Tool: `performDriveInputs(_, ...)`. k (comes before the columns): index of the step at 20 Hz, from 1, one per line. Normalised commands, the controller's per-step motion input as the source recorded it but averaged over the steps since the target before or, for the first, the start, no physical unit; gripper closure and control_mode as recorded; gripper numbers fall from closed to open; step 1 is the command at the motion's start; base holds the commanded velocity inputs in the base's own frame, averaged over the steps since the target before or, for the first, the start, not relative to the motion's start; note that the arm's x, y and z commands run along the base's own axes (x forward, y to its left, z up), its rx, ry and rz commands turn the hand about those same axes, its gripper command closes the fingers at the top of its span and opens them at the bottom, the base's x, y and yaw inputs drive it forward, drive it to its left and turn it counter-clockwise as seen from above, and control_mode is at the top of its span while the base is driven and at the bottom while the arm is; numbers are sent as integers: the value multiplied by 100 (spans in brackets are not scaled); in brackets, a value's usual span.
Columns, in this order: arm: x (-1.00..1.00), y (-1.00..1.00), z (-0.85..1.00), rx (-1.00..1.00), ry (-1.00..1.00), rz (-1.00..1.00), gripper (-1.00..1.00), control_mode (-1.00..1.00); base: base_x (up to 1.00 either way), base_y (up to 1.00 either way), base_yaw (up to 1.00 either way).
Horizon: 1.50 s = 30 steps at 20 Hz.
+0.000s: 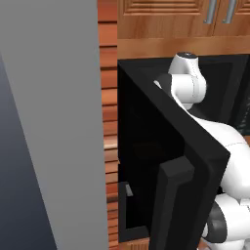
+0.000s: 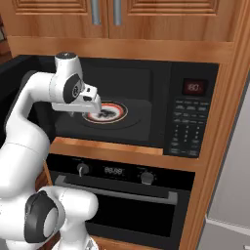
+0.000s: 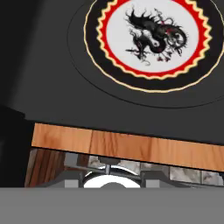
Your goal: Pick the bell pepper from the counter and place it in the microwave.
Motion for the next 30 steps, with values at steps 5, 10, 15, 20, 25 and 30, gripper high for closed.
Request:
performDriveInputs(5,-11,0,0,0,-2,0,-100,100,-57,-13,3)
performDriveInputs(10,0,0,0,0,0,0,-100,100,-100,-69,-3)
performDriveInputs(15,0,0,0,0,0,0,-100,100,-43,-89,-19)
performDriveInputs(20,0,0,0,0,0,0,-100,100,5,-100,-26)
performDriveInputs(25,0,0,0,0,0,0,-100,100,45,-100,-23)
performDriveInputs(30,0,0,0,0,0,0,-100,100,68,-100,-20)
